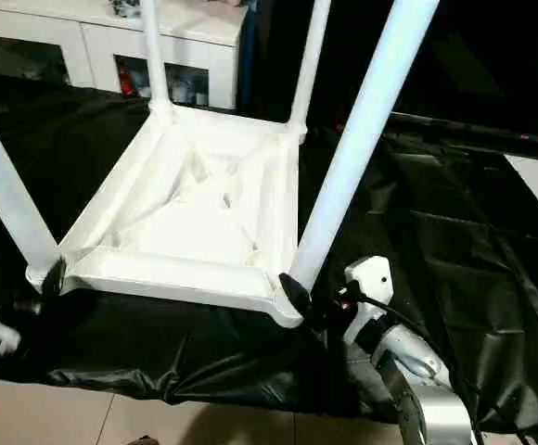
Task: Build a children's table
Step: Rotate leg to tighten, then flip table
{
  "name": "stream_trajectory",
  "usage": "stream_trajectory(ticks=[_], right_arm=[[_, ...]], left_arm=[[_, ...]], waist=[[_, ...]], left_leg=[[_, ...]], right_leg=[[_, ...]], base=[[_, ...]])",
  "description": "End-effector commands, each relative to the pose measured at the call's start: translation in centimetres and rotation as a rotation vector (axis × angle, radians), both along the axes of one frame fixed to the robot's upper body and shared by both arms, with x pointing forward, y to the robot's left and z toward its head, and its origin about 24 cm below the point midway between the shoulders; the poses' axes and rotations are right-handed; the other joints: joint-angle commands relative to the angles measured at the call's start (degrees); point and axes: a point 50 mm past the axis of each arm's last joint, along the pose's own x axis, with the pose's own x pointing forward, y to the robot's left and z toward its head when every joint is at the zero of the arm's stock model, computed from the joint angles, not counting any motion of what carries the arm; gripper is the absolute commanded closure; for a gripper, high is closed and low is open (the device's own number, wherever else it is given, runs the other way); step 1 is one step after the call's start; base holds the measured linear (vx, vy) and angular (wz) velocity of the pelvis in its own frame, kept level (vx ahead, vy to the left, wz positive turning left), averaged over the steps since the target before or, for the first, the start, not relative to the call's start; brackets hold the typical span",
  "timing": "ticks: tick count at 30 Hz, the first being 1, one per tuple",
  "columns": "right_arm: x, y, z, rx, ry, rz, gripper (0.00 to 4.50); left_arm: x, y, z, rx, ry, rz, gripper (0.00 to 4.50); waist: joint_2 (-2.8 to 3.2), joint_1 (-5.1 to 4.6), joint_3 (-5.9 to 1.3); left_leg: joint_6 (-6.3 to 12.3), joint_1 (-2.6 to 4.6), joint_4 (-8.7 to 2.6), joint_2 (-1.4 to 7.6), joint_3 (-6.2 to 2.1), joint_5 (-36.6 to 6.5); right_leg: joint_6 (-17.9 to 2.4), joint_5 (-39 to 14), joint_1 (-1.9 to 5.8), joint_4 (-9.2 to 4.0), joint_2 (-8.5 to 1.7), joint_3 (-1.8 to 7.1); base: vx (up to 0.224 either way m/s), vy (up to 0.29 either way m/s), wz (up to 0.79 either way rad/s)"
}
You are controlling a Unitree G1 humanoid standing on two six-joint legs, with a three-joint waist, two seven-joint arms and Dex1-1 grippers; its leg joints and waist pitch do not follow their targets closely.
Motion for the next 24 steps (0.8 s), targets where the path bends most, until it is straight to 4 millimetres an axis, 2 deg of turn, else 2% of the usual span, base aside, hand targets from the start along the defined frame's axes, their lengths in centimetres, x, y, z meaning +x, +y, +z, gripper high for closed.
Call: stream_trajectory(ticks=[1, 5, 7, 10, 12, 15, 18, 19, 21, 23, 24], right_arm=[[0.4, -3.7, -0.1, -0.067, -0.003, -0.176, 0.0], [0.6, -4.1, -0.1, -0.073, -0.004, -0.192, 0.0], [0.7, -4.3, -0.1, -0.077, -0.003, -0.197, 0.0], [1.1, -5.1, -0.2, -0.107, -0.005, -0.238, 0.0], [1.0, -5.1, 0.2, -0.088, -0.016, -0.198, 0.0], [0.6, -4.7, 0.5, -0.071, -0.009, -0.122, 0.0], [-0.4, -4.4, 0.8, -0.083, 0.005, 0.002, 0.0], [-1.1, -4.5, 1.0, -0.105, 0.022, 0.075, 0.0], [-1.9, -4.9, 1.4, -0.125, 0.04, 0.129, 0.0], [-2.3, -5.2, 1.7, -0.138, 0.044, 0.157, 0.0], [-2.7, -5.6, 2.0, -0.158, 0.046, 0.179, 0.0]], left_arm=[[0.3, -0.3, 0.6, -0.037, -0.019, 0.022, 0.04], [0.8, -1.4, 0.9, -0.05, -0.034, -0.025, 0.04], [1.0, -1.7, 1.0, -0.056, -0.034, -0.035, 0.04], [2.0, -2.0, 1.6, -0.074, -0.029, -0.053, 0.04], [2.1, -2.5, 1.9, -0.101, -0.036, -0.08, 0.04], [2.1, -2.9, 1.9, -0.099, -0.021, -0.086, 0.4], [2.3, -3.6, 1.9, -0.114, -0.007, -0.113, 0.5], [2.5, -3.9, 1.9, -0.121, 0.008, -0.125, 0.73], [2.7, -3.9, 1.8, -0.115, 0.033, -0.12, 0.88], [2.8, -3.9, 1.7, -0.119, 0.046, -0.118, 1.03], [2.9, -3.9, 1.6, -0.131, 0.056, -0.114, 1.26]], waist=[[1.68, 0.04, -1.94], [1.53, 0.15, -1.91], [1.25, 0.22, -1.93], [1.35, 0.23, -1.98], [1.37, 0.19, -1.91], [1.33, 0.28, -2.12], [1.27, 0.63, -2.19], [1.33, 0.77, -2.2], [1.25, 0.89, -2.21], [1.28, 0.93, -2.12], [1.3, 0.82, -2.01]], left_leg=[[-2.32, 0.96, -5.5, 3.13, -1.57, -22.26], [-2.23, 1.1, -5.42, 3.19, -1.43, -22.4], [-1.81, 0.92, -5.37, 3.1, -1.37, -21.93], [-2.04, 1.13, -5.32, 3.12, -1.42, -22.03], [-1.94, 0.94, -5.38, 3.03, -1.46, -21.75], [-1.06, 0.73, -5.2, 3.07, -1.34, -19.23], [-0.25, 0.6, -5.04, 3.12, -1.22, -17.37], [0.11, 0.64, -5.04, 3.13, -1.23, -17.0], [0.76, 0.53, -4.91, 3.14, -1.22, -16.24], [1.37, 0.43, -4.81, 3.06, -1.2, -15.67], [1.56, 0.35, -4.79, 3.01, -1.2, -15.71]], right_leg=[[-7.75, -14.25, 0.66, -4.89, -4.66, 2.83], [-8.1, -15.21, 0.57, -5.02, -4.56, 2.87], [-7.39, -15.95, 0.7, -5.12, -4.56, 2.88], [-7.13, -16.98, 0.52, -5.17, -4.57, 2.77], [-7.38, -17.21, 0.67, -5.15, -4.54, 2.73], [-7.92, -13.51, 0.97, -4.79, -4.36, 2.74], [-8.2, -10.34, 1.26, -4.57, -4.35, 2.74], [-8.19, -9.9, 1.38, -4.61, -4.33, 2.69], [-8.26, -9.11, 1.58, -4.51, -4.34, 2.7], [-8.13, -9.86, 1.6, -4.6, -4.42, 2.7], [-8.09, -11.8, 1.52, -4.79, -4.56, 2.68]], base=[[0.0, 0.0, 0.0], [0.0, 0.0, 0.0], [0.0, 0.0, 0.0], [0.0, 0.0, 0.0], [0.0, 0.0, 0.0], [0.0, 0.0, 0.0], [0.0, 0.0, 0.0], [0.0, 0.0, 0.0], [0.0, 0.0, 0.0], [0.0, 0.0, 0.0], [0.0, 0.0, 0.0]])
